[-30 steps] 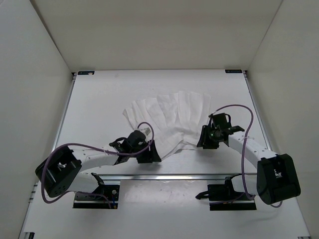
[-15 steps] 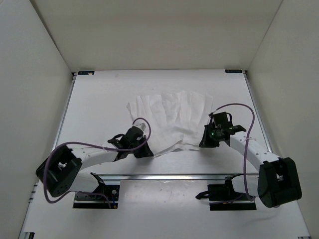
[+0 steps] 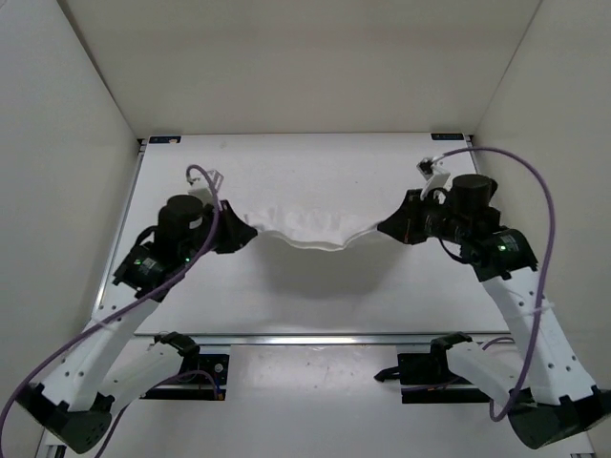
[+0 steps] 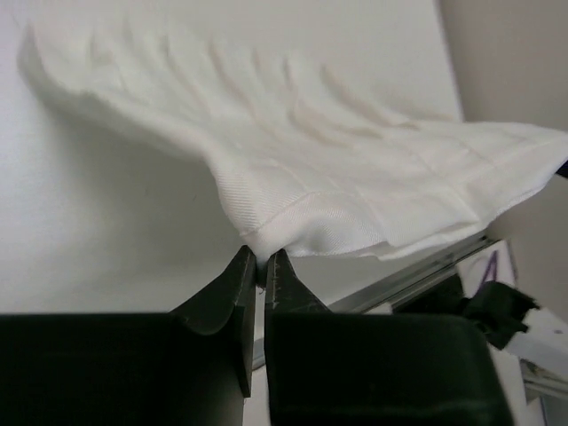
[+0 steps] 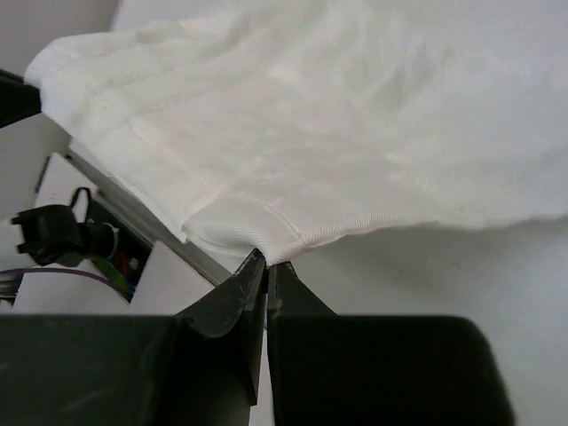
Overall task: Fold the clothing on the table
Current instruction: Flatten the skirt out
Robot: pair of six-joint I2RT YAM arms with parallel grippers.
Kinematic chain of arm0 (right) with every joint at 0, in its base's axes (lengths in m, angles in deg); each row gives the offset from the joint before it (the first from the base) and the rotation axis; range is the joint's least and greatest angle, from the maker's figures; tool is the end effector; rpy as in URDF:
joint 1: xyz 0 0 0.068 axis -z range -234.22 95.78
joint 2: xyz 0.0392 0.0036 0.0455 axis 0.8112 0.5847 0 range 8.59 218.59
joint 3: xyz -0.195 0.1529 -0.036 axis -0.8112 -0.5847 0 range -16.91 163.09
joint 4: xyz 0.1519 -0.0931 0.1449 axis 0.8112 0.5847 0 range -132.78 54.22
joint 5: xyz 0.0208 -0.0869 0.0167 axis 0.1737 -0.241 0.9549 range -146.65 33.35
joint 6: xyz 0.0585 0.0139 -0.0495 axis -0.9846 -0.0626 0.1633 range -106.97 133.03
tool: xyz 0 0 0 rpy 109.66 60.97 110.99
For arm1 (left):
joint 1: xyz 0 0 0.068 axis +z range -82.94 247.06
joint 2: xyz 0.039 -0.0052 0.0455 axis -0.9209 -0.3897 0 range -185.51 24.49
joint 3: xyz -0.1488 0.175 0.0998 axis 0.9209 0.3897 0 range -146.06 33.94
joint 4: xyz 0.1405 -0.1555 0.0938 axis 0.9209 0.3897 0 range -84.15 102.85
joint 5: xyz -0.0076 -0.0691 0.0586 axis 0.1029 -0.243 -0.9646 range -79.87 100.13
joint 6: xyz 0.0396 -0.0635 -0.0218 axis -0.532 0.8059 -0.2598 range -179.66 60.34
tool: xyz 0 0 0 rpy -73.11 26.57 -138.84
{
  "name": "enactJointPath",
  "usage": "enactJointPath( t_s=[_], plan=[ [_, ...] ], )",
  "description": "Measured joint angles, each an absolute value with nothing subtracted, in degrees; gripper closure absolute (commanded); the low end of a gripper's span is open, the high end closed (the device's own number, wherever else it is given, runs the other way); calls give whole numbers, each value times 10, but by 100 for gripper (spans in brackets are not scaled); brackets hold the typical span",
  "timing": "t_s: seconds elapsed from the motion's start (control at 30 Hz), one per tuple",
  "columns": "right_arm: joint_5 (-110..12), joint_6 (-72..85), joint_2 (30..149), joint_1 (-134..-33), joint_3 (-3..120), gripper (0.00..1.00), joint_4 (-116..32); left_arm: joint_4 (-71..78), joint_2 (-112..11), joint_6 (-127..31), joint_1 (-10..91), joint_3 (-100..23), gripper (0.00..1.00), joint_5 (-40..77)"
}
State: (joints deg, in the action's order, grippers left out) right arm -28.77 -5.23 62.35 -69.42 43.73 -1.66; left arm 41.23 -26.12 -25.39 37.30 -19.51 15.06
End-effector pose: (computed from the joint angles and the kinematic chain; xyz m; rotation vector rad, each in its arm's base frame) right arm 0.1747 0.0797 0.3178 -0.2300 2.2045 0.8571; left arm 0.1646 -0.1008 0.2945 -0.0349 2.2299 -0.7294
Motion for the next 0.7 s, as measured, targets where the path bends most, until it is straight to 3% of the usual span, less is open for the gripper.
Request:
enactJointPath(
  t_s=[0.2,0.37,0.53,0.7],
  plan=[
    [-253,-47,613,-701,616,100,4,486,-248,-290,396,-402,100,156],
    [-230,-46,670,-705,664,100,-17,486,-290,-329,432,-443,100,170],
    [-227,-52,878,-715,761,100,-40,493,-459,-361,476,-477,100,181],
    [-253,-52,1151,-745,1094,100,32,551,-610,-383,509,-642,100,179]
  ],
)
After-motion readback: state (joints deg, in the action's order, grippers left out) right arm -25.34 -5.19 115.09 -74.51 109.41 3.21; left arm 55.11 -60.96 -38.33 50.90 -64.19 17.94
